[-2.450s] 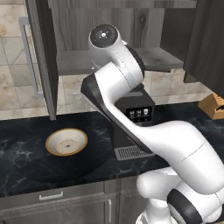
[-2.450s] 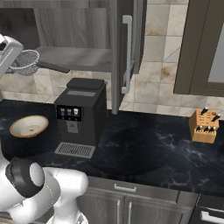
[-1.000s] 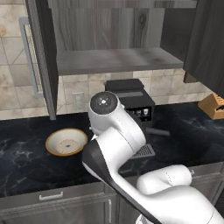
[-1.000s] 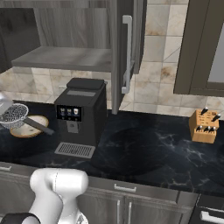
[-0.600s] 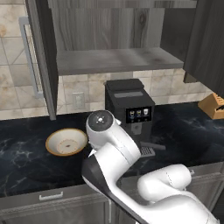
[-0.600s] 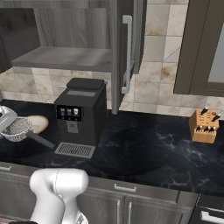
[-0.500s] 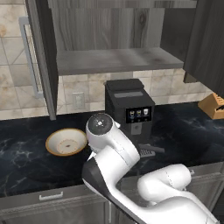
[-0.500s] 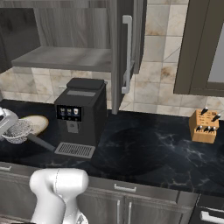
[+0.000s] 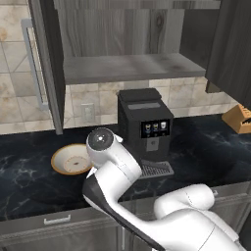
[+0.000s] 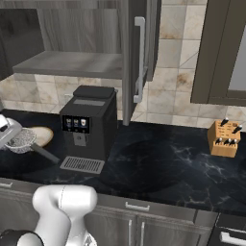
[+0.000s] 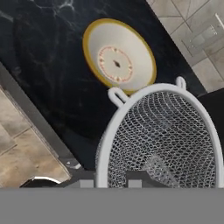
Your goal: Open the cabinet and setup a tea strainer by placing it in the bowl upright.
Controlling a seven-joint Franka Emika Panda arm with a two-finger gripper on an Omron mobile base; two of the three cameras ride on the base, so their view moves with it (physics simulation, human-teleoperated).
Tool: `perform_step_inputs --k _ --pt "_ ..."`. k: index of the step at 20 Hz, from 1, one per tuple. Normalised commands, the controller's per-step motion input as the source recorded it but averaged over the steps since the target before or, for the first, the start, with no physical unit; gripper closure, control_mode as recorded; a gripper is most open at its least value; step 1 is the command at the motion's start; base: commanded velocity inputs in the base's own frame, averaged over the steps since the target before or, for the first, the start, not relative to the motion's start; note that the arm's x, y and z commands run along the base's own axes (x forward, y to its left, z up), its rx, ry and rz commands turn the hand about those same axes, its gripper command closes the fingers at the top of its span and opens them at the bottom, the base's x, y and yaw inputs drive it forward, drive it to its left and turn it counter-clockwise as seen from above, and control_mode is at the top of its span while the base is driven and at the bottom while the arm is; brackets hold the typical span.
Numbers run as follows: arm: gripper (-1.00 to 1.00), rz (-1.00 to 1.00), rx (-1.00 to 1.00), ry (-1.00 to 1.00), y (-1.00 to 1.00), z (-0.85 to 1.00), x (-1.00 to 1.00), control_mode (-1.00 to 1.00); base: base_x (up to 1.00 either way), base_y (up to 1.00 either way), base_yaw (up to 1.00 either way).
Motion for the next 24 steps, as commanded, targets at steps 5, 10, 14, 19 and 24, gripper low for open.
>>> perform_step_inputs --k 5,10,14,19,24 --pt "1.00 0.00 0.00 0.02 0.17 -0.17 0.37 -1.00 0.00 0.00 0.00" --pt "1.00 0.00 0.00 0.00 0.33 -0.26 0.31 -1.00 0.00 0.00 0.00" --pt "1.00 0.00 0.00 0.00 0.25 -0.09 0.40 -1.00 0.00 0.00 0.00" --pt "1.00 0.00 0.00 0.00 0.16 0.00 0.47 -1.00 0.00 0.00 0.00" --pt "1.00 0.00 0.00 0.00 0.25 -0.16 0.43 -1.00 0.00 0.00 0.00"
